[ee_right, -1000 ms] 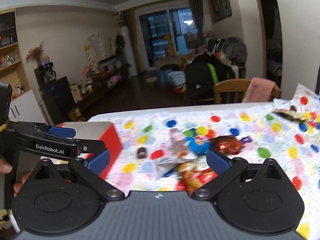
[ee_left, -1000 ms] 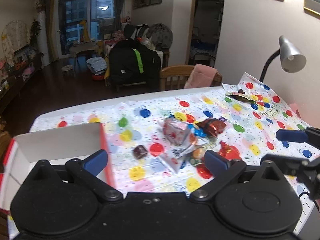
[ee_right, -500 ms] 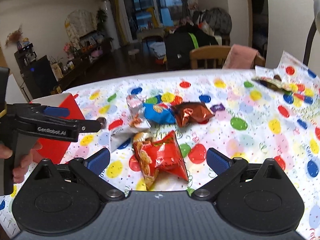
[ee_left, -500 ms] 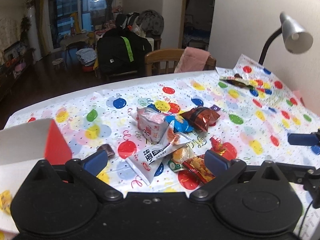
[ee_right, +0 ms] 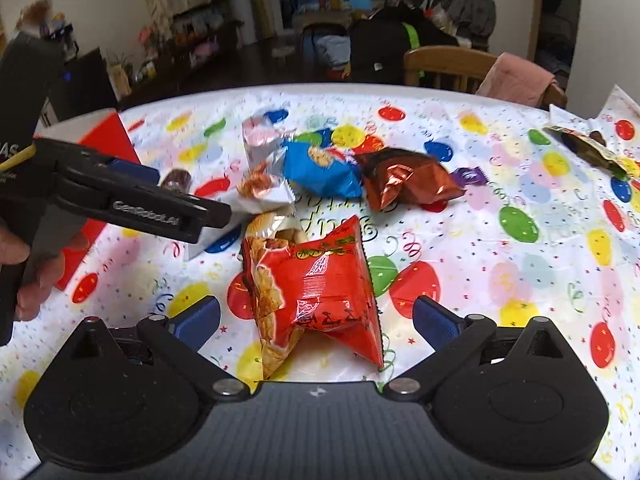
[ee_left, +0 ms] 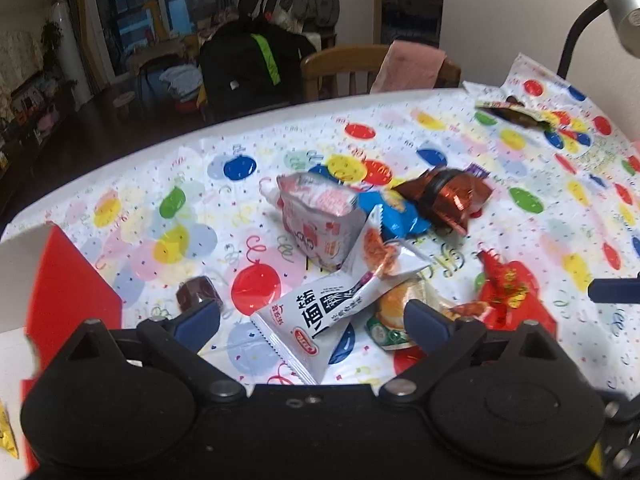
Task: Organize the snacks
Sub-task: 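Grasp the white wafer packet with the left tool while the right tool grasps the red chip bag, then carry the white packet and red chip bag over the box with both tools, then open both tools to release the white packet and red bag into the box, then move both tools back from the box toward the remaining snacks, then grasp the clear orange-centred pastry packet with the left tool while the right tool grasps the beige stick, then carry the pastry packet and beige stick over the white box with both tools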
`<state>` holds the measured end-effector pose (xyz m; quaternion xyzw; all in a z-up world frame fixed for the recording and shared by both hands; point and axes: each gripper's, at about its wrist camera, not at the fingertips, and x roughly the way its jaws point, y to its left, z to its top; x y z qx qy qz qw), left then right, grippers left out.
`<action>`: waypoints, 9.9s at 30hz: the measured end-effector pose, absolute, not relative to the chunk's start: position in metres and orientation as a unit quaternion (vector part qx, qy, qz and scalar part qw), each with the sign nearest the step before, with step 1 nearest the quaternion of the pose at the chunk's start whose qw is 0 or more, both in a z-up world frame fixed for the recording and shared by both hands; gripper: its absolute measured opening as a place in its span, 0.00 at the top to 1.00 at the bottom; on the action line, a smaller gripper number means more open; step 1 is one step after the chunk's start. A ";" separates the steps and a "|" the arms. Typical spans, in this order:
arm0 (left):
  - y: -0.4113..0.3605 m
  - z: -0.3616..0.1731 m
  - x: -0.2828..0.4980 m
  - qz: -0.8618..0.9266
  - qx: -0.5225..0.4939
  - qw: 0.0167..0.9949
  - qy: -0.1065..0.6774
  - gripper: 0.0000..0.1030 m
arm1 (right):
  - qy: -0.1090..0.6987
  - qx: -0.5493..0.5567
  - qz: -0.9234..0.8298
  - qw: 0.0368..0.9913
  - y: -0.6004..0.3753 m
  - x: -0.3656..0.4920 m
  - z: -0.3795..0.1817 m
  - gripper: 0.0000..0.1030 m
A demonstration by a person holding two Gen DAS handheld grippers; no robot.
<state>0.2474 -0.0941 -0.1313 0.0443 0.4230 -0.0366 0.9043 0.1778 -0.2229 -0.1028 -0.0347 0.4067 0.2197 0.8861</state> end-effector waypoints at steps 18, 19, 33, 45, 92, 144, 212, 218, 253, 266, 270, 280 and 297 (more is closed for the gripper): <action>-0.094 -0.169 0.285 -0.065 0.063 0.885 0.457 0.30 | 0.428 -0.053 0.218 0.876 -0.200 0.203 -0.127 0.01; -0.093 -0.171 0.286 -0.069 0.064 0.882 0.461 0.34 | 0.428 -0.051 0.218 0.876 -0.200 0.203 -0.127 0.01; -0.088 -0.162 0.283 -0.087 0.056 0.884 0.455 0.60 | 0.423 -0.053 0.199 0.883 -0.198 0.197 -0.117 0.33; -0.079 -0.139 0.257 -0.082 0.019 0.889 0.450 0.66 | 0.412 -0.035 0.205 0.887 -0.201 0.171 -0.083 0.34; 0.108 -0.018 0.120 0.019 -0.078 0.911 0.405 0.66 | 0.337 -0.073 0.311 0.886 0.010 0.098 0.039 0.34; 0.231 -0.085 0.153 0.101 -0.074 0.873 0.472 0.59 | 0.391 -0.171 0.341 0.837 0.150 0.150 -0.038 0.26; -0.011 -0.014 0.142 -0.056 -0.016 0.926 0.372 0.10 | 0.289 0.028 0.208 0.934 -0.191 0.111 0.025 0.00; -0.041 -0.023 0.160 -0.051 -0.030 0.928 0.369 0.00 | 0.280 0.003 0.190 0.941 -0.221 0.121 0.009 0.00; -0.129 -0.144 0.275 -0.027 -0.066 0.881 0.467 0.14 | 0.403 -0.063 0.260 0.875 -0.227 0.225 -0.122 0.04; -0.131 -0.165 0.292 -0.051 -0.084 0.862 0.497 0.53 | 0.410 -0.076 0.288 0.862 -0.200 0.243 -0.138 0.34; -0.128 -0.165 0.293 -0.055 -0.083 0.864 0.494 0.57 | 0.409 -0.084 0.301 0.857 -0.194 0.244 -0.140 0.42; -0.105 -0.159 0.293 -0.048 -0.110 0.863 0.490 0.67 | 0.419 -0.081 0.290 0.857 -0.189 0.257 -0.141 0.70; -0.077 -0.155 0.269 -0.017 -0.137 0.859 0.492 0.67 | 0.424 -0.080 0.265 0.862 -0.182 0.245 -0.129 0.90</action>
